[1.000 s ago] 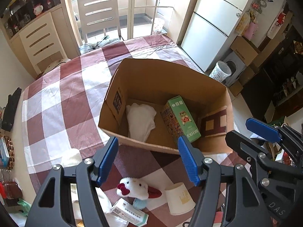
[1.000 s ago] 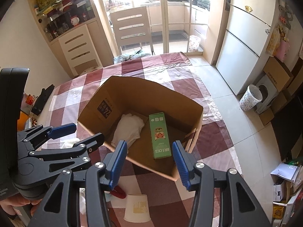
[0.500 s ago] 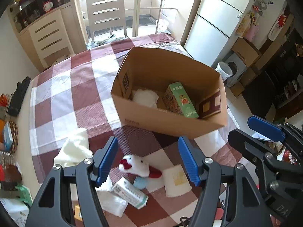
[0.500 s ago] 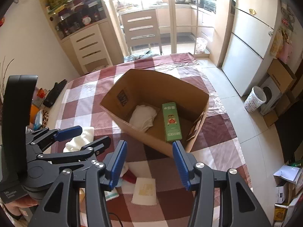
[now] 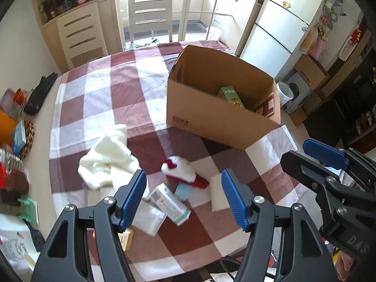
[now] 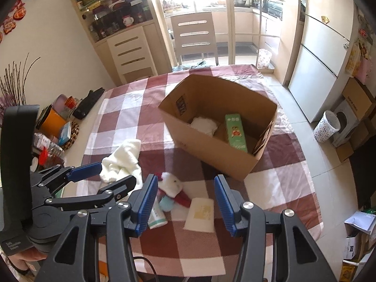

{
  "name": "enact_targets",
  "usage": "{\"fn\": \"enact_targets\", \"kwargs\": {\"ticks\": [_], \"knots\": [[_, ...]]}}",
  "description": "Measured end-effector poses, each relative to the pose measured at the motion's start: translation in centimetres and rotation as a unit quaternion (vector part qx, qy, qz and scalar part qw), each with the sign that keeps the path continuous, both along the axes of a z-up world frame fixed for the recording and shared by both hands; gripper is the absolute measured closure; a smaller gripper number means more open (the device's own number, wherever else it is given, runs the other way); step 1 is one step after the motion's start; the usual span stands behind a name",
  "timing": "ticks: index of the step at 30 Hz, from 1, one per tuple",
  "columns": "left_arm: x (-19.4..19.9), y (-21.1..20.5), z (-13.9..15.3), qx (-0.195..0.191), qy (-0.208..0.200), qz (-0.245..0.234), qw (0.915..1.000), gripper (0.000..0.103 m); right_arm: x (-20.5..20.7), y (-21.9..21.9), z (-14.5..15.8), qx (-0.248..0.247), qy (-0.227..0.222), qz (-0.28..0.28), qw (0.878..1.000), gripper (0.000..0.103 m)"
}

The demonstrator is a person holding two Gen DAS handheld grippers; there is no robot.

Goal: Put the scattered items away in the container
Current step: 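Withdraw both open tools from the cardboard box back over the table, then grasp the yellow Butter Bear box with the left tool while the right tool grasps the white paper cup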

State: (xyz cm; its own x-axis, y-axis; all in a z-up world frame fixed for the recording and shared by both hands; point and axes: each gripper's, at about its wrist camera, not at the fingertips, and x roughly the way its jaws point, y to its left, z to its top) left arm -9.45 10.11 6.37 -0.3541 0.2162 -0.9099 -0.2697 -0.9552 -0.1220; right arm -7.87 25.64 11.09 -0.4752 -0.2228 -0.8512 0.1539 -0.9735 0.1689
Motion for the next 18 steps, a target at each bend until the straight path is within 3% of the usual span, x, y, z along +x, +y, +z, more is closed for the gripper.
{"fn": "enact_targets", "kwargs": {"ticks": [18], "knots": [[6.1, -8.5, -2.7, 0.002, -0.032, 0.074, 0.9967, 0.036, 4.7, -1.2, -2.1, -0.003, -0.028, 0.01, 1.0, 0.052]]}}
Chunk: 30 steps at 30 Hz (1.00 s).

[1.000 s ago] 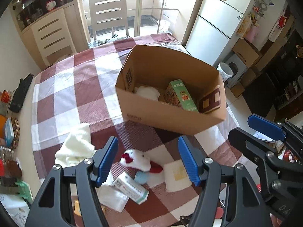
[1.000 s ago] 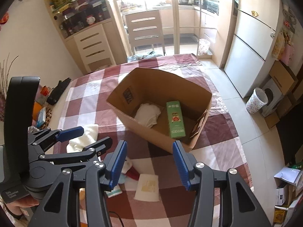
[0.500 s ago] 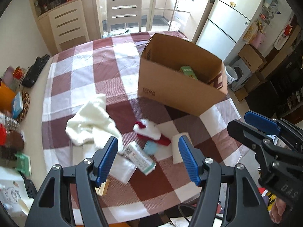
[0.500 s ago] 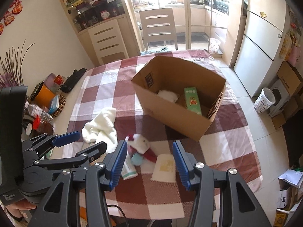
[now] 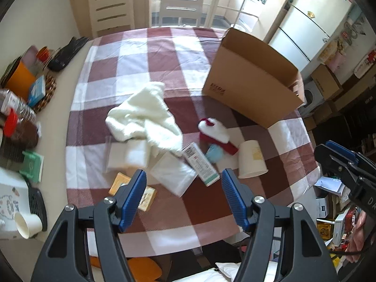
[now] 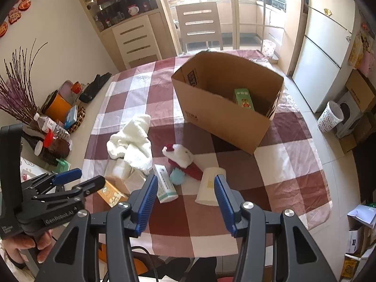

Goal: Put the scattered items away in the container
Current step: 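Grasp the yellow Butter Bear box with the left tool while the right tool grasps the white paper cup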

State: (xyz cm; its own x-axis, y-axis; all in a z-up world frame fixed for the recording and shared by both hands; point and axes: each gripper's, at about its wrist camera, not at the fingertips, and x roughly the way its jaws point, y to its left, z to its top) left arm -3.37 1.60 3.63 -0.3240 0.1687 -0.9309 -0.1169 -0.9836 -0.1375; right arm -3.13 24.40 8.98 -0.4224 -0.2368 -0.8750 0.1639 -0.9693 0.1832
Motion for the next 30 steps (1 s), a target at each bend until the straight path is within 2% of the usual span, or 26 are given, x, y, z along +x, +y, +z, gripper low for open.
{"fn": "enact_targets", "kwargs": {"ticks": [10, 18, 26, 30], "knots": [[2.4, -4.1, -2.0, -0.003, -0.019, 0.035, 0.9992, 0.036, 1.7, 0.1, -2.1, -0.007, -0.022, -0.005, 1.0, 0.052], [3.6, -7.9, -4.9, 0.0, -0.049, 0.076, 0.9959, 0.036, 3.0, 0.8, -6.4, -0.015, -0.069, -0.021, 0.997, 0.052], [4.0, -12.6, -8.8, 0.021, -0.094, 0.163, 0.9818, 0.036, 3.0, 2.4, -10.4, -0.007, -0.102, -0.055, 0.993, 0.052], [3.5, -12.0, -10.3, 0.029, -0.114, 0.169, 0.9785, 0.034, 2.0, 2.9, -11.6, -0.004, -0.107, -0.069, 0.992, 0.052]]}}
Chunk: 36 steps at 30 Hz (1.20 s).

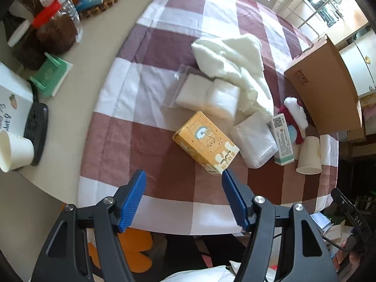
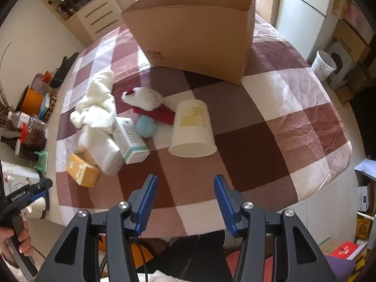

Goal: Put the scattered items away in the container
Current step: 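Grasp the yellow Butter Bear box with the left tool while the right tool grasps the white paper cup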

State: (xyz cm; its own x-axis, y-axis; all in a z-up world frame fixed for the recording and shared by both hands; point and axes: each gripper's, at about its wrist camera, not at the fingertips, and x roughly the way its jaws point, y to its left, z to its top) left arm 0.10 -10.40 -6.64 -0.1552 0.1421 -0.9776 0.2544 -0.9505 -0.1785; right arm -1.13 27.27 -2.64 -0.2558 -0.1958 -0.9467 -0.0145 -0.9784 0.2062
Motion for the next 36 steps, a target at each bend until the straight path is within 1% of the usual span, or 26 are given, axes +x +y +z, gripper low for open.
{"fn": "enact_targets", "kwargs": {"ticks": [2, 3, 5, 7, 9, 13, 15, 16, 18, 20, 24, 27, 29, 30, 36], "knots": [[-0.5, 0.6, -0.5, 0.004, -0.006, 0.002, 1.0, 0.029, -0.7, 0.2, -0.5, 0.0, -0.001, -0.005, 1.0, 0.052], [-0.7, 0.8, -0.7, 0.006, -0.006, 0.006, 0.9999, 0.028, -1.0, 0.3, -0.7, 0.001, 0.0, -0.008, 1.0, 0.052], [-1.7, 1.1, -1.4, 0.014, -0.01, 0.022, 0.9996, 0.023, -1.9, 0.4, -1.0, 0.002, 0.002, -0.013, 1.0, 0.052], [-2.8, 1.3, -2.3, 0.016, -0.019, 0.042, 0.9988, 0.023, -2.9, 0.5, -1.5, 0.001, 0.001, -0.016, 1.0, 0.052], [-3.8, 1.4, -3.4, 0.011, -0.033, 0.06, 0.9976, 0.023, -4.1, 0.6, -2.1, -0.006, -0.006, -0.019, 1.0, 0.052], [-5.0, 1.2, -5.3, 0.004, -0.059, 0.089, 0.9942, 0.023, -6.0, 0.7, -2.9, -0.015, -0.019, -0.018, 1.0, 0.052], [-5.3, 0.9, -6.1, 0.009, -0.074, 0.104, 0.9917, 0.023, -6.6, 0.6, -3.2, -0.014, -0.029, -0.008, 0.999, 0.052], [-5.3, 0.9, -6.2, 0.011, -0.077, 0.108, 0.9911, 0.023, -6.6, 0.7, -3.1, -0.015, -0.031, -0.003, 0.999, 0.052], [-5.5, 0.9, -6.5, 0.001, -0.08, 0.115, 0.9901, 0.023, -6.6, 1.0, -3.3, -0.01, -0.032, 0.005, 0.999, 0.052], [-5.7, 1.0, -6.8, 0.009, -0.082, 0.123, 0.9889, 0.021, -7.0, 1.3, -3.8, -0.011, -0.038, 0.001, 0.999, 0.052], [-6.2, 1.8, -7.3, 0.013, -0.09, 0.13, 0.9873, 0.02, -8.4, 1.5, -5.0, -0.038, -0.049, -0.019, 0.998, 0.052], [-6.3, 2.6, -8.0, 0.019, -0.102, 0.128, 0.9863, 0.02, -9.4, 0.6, -6.1, -0.038, -0.061, -0.005, 0.997, 0.052], [-6.3, 3.1, -8.7, 0.023, -0.112, 0.131, 0.9848, 0.02, -9.9, -0.1, -6.9, -0.026, -0.069, 0.006, 0.997, 0.052], [-6.2, 3.2, -9.1, 0.025, -0.116, 0.134, 0.9838, 0.02, -10.0, -0.2, -7.2, -0.023, -0.072, 0.01, 0.997, 0.049], [-6.0, 3.7, -10.5, 0.042, -0.135, 0.149, 0.9787, 0.02, -10.5, -1.1, -8.3, -0.013, -0.08, 0.024, 0.996, 0.042]]}}
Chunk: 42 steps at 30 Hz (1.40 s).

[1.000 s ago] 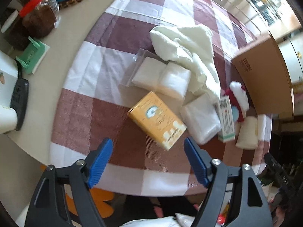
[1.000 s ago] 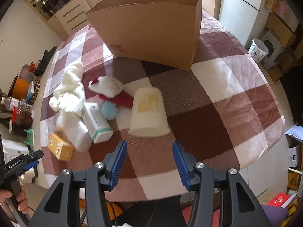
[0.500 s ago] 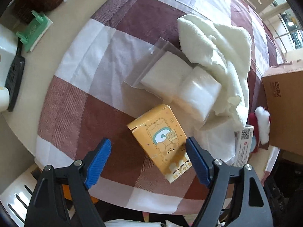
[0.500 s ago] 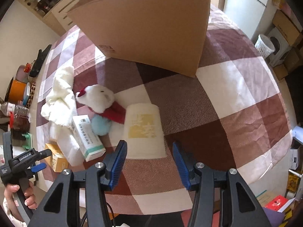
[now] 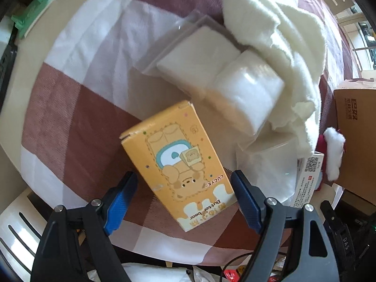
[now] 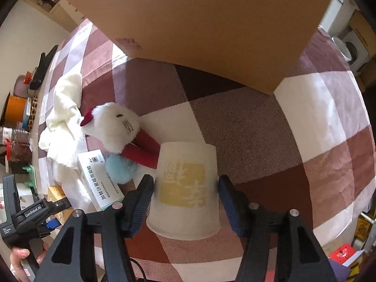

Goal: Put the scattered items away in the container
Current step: 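Grasp the yellow Butter Bear box with the left tool while the right tool grasps the white paper cup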

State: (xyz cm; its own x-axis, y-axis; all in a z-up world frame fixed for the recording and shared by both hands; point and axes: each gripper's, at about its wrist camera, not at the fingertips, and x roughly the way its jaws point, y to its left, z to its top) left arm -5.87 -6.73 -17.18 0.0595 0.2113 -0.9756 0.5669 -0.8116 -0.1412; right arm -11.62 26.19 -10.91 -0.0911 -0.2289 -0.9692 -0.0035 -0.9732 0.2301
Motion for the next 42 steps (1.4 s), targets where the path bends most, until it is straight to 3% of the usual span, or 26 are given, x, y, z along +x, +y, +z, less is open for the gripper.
{"fn": "enact_targets", "kwargs": {"ticks": [10, 12, 14, 19, 42], "knots": [[0.0, 1.3, -0.9, -0.013, 0.004, 0.005, 0.9999, 0.021, 0.3, -0.7, -1.9, -0.004, -0.015, -0.011, 1.0, 0.04], [0.1, 1.4, -0.7, -0.021, 0.008, 0.003, 0.9998, 0.026, 0.6, -0.9, -2.1, -0.001, -0.012, -0.014, 1.0, 0.041], [0.2, 1.4, -0.3, -0.024, 0.019, -0.001, 0.9995, 0.04, 0.9, -1.0, -1.9, 0.005, -0.007, -0.015, 1.0, 0.042], [0.6, 1.2, -0.1, -0.008, 0.034, -0.002, 0.9994, 0.046, 1.6, -1.1, -1.6, 0.003, -0.003, -0.03, 1.0, 0.043], [1.3, 0.6, 3.3, -0.03, 0.098, -0.054, 0.9933, 0.056, 5.2, -1.8, 4.1, -0.02, 0.058, -0.022, 0.998, 0.043]]}}
